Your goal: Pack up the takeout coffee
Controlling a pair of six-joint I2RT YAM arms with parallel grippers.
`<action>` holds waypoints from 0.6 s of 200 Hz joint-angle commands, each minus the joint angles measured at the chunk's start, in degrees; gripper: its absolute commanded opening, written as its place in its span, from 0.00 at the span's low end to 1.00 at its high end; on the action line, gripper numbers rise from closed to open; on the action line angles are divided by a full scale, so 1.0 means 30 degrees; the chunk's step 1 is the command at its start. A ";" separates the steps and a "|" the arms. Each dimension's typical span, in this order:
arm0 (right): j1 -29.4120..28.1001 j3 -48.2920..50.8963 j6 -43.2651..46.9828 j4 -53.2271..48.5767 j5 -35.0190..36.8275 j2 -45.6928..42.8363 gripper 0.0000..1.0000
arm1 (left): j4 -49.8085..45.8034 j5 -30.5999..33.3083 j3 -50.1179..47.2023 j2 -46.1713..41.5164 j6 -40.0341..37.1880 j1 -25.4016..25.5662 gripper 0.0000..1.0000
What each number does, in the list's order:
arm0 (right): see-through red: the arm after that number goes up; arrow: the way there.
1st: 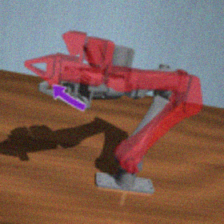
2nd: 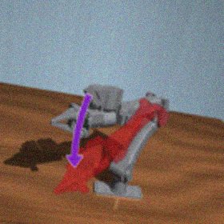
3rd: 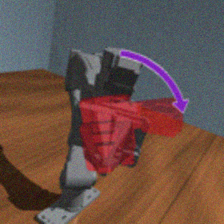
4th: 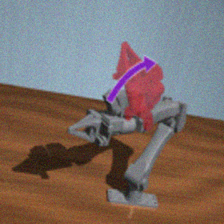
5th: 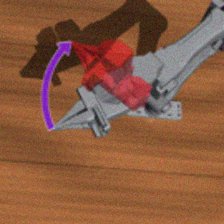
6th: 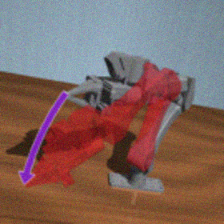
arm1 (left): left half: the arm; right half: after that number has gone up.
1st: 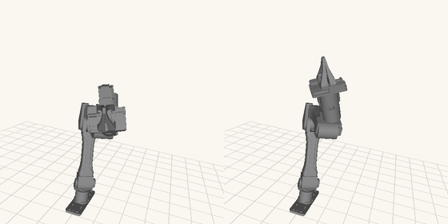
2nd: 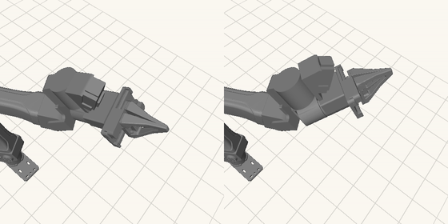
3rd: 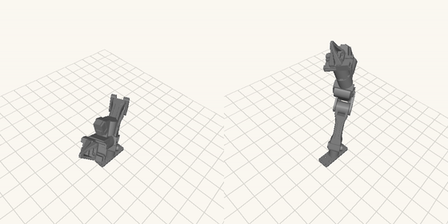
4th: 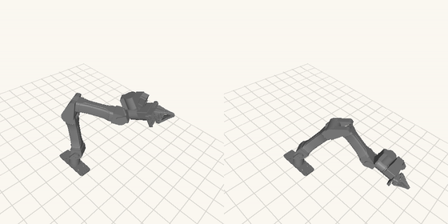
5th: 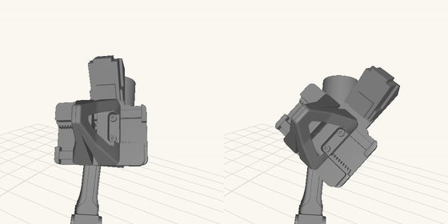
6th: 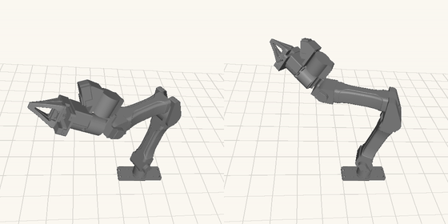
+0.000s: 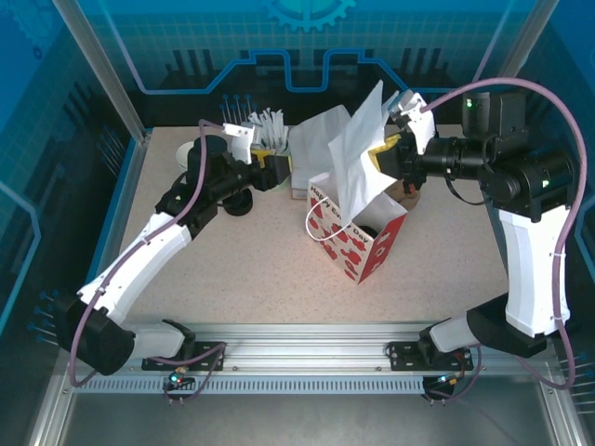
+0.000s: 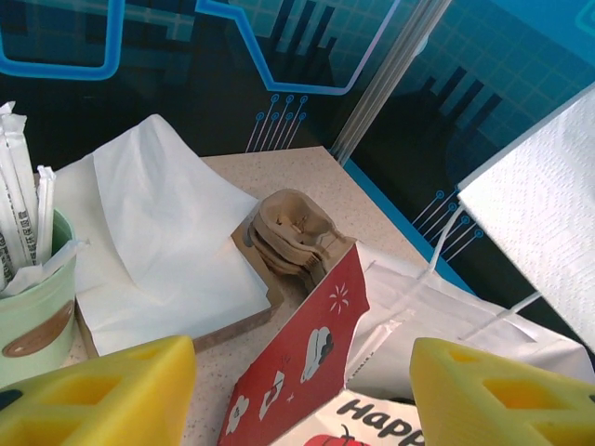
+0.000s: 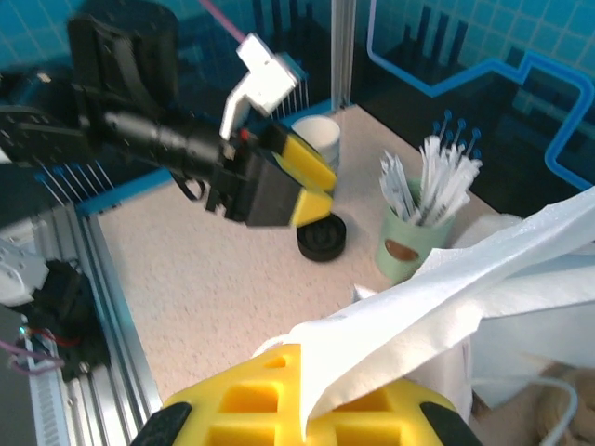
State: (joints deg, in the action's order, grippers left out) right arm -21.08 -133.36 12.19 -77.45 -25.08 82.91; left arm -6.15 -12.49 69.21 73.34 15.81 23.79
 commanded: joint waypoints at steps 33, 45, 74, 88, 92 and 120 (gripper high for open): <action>-0.0325 0.0430 0.2674 -0.2748 0.1769 0.0143 0.00 | -0.0058 0.0203 -0.0716 -0.1184 0.0001 0.0015 0.63; -0.0345 0.0662 0.3240 -0.2951 0.1728 0.0092 0.00 | -0.0088 0.0151 -0.0818 -0.1269 -0.0056 0.0016 0.63; -0.0506 0.0917 0.3841 -0.3213 0.1377 0.0079 0.00 | -0.0347 0.0215 -0.0921 -0.1288 -0.0175 0.0033 0.63; -0.0619 0.0982 0.3940 -0.3246 0.1686 0.0148 0.00 | -0.0412 0.0202 -0.0922 -0.1273 -0.0246 0.0020 0.63; -0.0618 0.0999 0.3964 -0.3231 0.1849 0.0171 0.00 | -0.0436 0.0232 -0.0953 -0.1273 -0.0233 0.0012 0.63; -0.0619 0.0955 0.3988 -0.3242 0.3173 0.0613 0.00 | -0.0425 0.0183 -0.1047 -0.1297 -0.0202 0.0026 0.63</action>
State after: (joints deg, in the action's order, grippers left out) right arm -22.22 -130.69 22.72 -85.73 -19.09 83.42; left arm -7.03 -12.29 66.94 70.85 15.75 23.79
